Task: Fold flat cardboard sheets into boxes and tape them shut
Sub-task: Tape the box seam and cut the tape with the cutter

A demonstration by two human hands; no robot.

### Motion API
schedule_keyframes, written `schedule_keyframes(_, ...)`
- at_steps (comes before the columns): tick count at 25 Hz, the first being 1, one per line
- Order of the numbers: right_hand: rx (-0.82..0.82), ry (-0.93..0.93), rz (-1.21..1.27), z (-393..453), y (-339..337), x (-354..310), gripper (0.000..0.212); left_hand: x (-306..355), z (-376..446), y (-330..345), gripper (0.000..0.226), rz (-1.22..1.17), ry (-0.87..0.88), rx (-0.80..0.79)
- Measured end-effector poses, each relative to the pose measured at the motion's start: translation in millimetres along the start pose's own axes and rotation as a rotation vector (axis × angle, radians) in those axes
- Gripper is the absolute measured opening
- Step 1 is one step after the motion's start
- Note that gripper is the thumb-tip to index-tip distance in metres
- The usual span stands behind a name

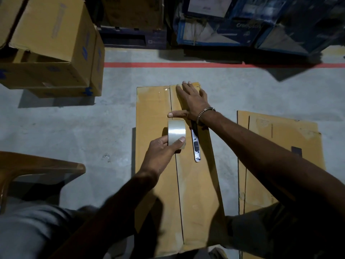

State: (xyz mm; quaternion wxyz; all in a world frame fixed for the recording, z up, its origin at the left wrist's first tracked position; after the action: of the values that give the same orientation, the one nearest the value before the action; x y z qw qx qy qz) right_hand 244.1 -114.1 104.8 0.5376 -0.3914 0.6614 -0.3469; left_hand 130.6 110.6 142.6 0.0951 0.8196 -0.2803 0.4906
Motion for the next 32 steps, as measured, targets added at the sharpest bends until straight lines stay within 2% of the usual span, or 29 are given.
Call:
schedule_keyframes(5, -0.008, 0.012, -0.004, -1.6, 0.0, 1.6, 0.125, -19.5, -32.1, 17.8, 0.066, 0.038, -0.070, 0.116)
schedule_keyframes(10, -0.044, 0.041, -0.111, -6.8, -9.5, -12.8, 0.126, -25.0, -51.3, 26.4, 0.053, 0.102, -0.037, 0.183)
schedule_keyframes(15, -0.082, 0.006, -0.261, -48.2, 1.8, -21.9, 0.130, -26.6, -50.0, 22.6, 0.056, 0.075, -0.026, 0.138)
schedule_keyframes(19, -0.077, 0.012, -0.286, -57.6, 2.9, -28.3, 0.126, -31.0, -58.6, 27.1, 0.057, 0.111, -0.011, 0.109)
schedule_keyframes(25, -0.053, 0.012, -0.279, -61.6, 3.3, -27.7, 0.127, -49.8, -101.6, 48.2, 0.063, 0.233, -0.083, 0.212)
schedule_keyframes(29, -0.053, 0.012, -0.240, -74.8, 5.0, -31.9, 0.115, -60.7, -112.5, 47.9, 0.064, 0.147, -0.078, 0.236)
schedule_keyframes(32, -0.064, -0.062, -0.312, -99.5, 14.8, -39.3, 0.109, -62.4, -114.8, 46.5, 0.053, 0.097, -0.030, 0.205)
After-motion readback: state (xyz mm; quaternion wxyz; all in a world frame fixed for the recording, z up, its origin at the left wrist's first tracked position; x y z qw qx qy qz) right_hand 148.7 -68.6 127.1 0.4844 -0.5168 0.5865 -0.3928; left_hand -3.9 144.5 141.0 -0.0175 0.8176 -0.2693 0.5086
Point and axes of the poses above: each hand's wrist, its own z-axis towards the middle knuckle, its own y-axis out of the palm, x = y × z, the point moved 1 cm from there along z, towards the middle knuckle, and after that the axes turned 14 degrees about z, right-handed, at the moved point
